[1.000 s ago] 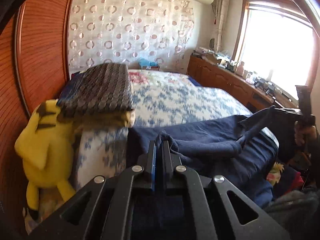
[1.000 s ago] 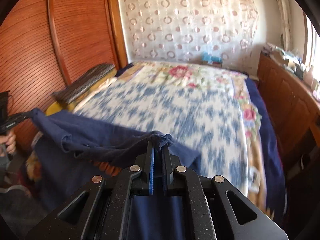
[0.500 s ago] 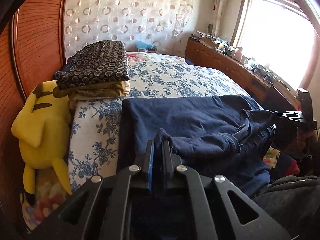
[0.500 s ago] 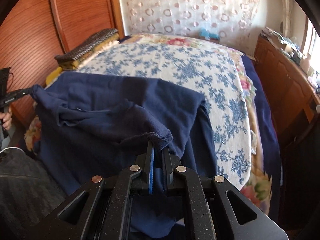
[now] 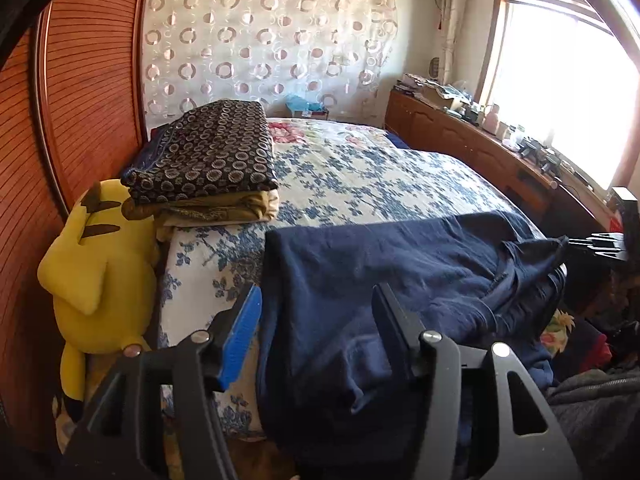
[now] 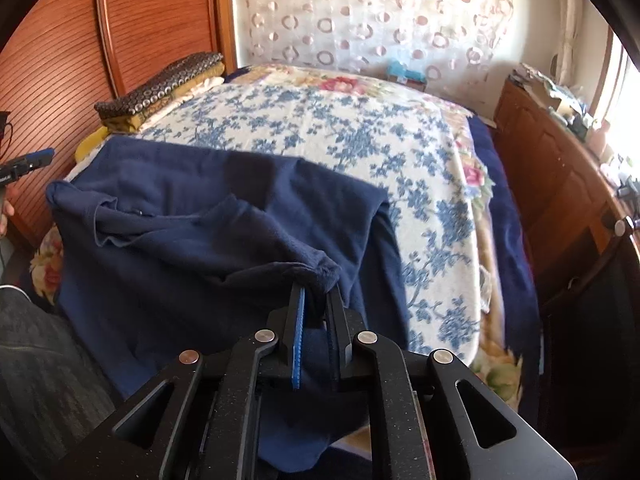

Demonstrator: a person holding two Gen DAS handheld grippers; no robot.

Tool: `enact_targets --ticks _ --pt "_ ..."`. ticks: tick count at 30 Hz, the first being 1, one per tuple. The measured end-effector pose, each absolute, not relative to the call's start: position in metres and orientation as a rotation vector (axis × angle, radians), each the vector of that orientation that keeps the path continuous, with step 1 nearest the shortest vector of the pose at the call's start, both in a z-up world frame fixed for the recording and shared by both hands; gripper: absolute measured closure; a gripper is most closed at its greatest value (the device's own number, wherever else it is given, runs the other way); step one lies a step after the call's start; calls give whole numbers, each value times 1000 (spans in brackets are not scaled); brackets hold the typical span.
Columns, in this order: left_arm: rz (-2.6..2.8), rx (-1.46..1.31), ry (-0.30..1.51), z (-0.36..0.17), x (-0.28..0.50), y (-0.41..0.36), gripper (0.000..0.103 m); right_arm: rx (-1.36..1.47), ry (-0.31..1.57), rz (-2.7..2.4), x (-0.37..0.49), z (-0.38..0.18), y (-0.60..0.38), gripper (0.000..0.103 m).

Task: Fold small clothes
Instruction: 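Lift the hem with both grippers, fold it over toward the collar, release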

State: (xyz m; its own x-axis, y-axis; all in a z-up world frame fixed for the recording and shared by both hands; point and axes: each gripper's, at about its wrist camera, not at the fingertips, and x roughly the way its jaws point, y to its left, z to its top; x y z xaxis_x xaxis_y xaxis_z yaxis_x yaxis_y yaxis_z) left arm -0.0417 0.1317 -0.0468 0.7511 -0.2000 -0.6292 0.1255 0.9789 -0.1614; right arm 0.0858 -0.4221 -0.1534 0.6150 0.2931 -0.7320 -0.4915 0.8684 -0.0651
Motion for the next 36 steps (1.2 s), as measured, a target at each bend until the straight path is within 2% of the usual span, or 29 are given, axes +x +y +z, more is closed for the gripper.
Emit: enact_targets --ticks 4,7,10,14,24,32,36 --pt "-152 -110 712 -49 -21 136 46 -277 762 407 91 -143 -431 83" --pt "-148 -106 724 -52 -4 137 46 -257 744 376 100 -142 -435 79" --pt "-148 -103 735 -58 12 137 46 -228 735 366 117 -147 -433 62" --pt "-149 -96 776 -72 35 135 46 -212 750 380 144 -161 -424 52" --pt "-131 -114 874 -105 72 143 46 -164 842 388 202 -204 -414 49" --pt "-141 -107 907 -114 79 145 46 -142 840 371 216 -204 -424 38" --pt "-152 -111 910 -114 80 146 46 -129 859 392 223 -206 -423 37"
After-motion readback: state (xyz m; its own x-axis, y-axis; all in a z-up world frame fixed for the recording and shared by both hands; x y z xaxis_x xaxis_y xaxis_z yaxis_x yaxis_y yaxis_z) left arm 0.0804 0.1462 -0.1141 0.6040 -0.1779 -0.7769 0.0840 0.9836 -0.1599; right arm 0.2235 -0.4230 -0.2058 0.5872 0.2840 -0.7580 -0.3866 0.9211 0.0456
